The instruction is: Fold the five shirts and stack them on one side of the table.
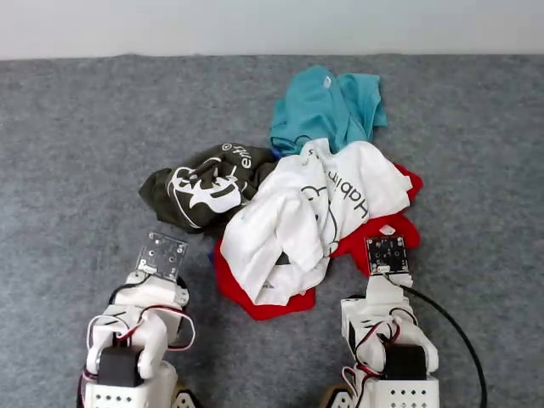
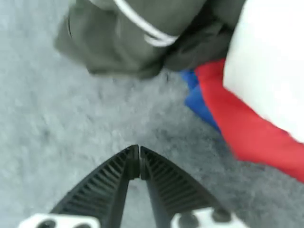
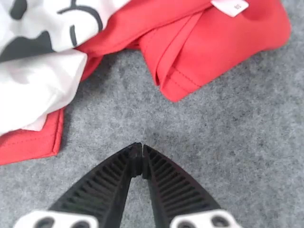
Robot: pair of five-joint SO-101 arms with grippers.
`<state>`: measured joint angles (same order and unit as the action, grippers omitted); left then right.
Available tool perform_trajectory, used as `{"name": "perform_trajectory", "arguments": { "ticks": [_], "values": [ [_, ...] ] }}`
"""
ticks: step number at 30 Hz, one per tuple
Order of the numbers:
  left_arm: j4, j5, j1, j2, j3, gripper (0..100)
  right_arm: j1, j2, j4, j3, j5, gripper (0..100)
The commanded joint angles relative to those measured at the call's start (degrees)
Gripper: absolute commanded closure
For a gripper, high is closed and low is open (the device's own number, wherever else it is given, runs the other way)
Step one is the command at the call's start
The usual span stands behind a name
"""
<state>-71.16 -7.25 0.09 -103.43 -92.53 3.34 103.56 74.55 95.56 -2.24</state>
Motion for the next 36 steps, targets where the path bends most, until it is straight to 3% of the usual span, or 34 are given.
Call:
{"name": "perform_trajectory", "arguments": {
  "ticks": [1,7,12,20,24,28,31,34,36],
  "values": [
    [0.70,-0.79,-1.41,-0.53,8.22,98,0.40,0.40,-0.22,0.88,0.26,98.9],
    [0.53,4.04,-2.02,2.29,21.23,99,0.40,0.40,-0.22,0.88,0.26,98.9],
    [0.18,4.04,-2.29,20.40,35.38,99,0.40,0.40,-0.22,0.88,0.26,98.9],
    [-16.35,3.96,1.58,52.13,63.52,99,0.40,0.40,-0.22,0.88,0.26,98.9],
    [-17.76,3.78,2.46,60.66,71.78,98,0.40,0.40,-0.22,0.88,0.26,98.9],
    [-19.69,-6.33,8.97,67.69,77.32,98,0.40,0.40,-0.22,0.88,0.26,98.9],
    [-22.33,-9.14,13.80,72.62,79.60,90,0.40,0.40,-0.22,0.88,0.26,98.9],
    [-23.47,-9.05,15.38,77.01,81.98,75,0.40,0.40,-0.22,0.88,0.26,98.9],
    [-23.12,-9.23,15.56,80.00,83.82,71,0.40,0.40,-0.22,0.88,0.26,98.9]
  ]
}}
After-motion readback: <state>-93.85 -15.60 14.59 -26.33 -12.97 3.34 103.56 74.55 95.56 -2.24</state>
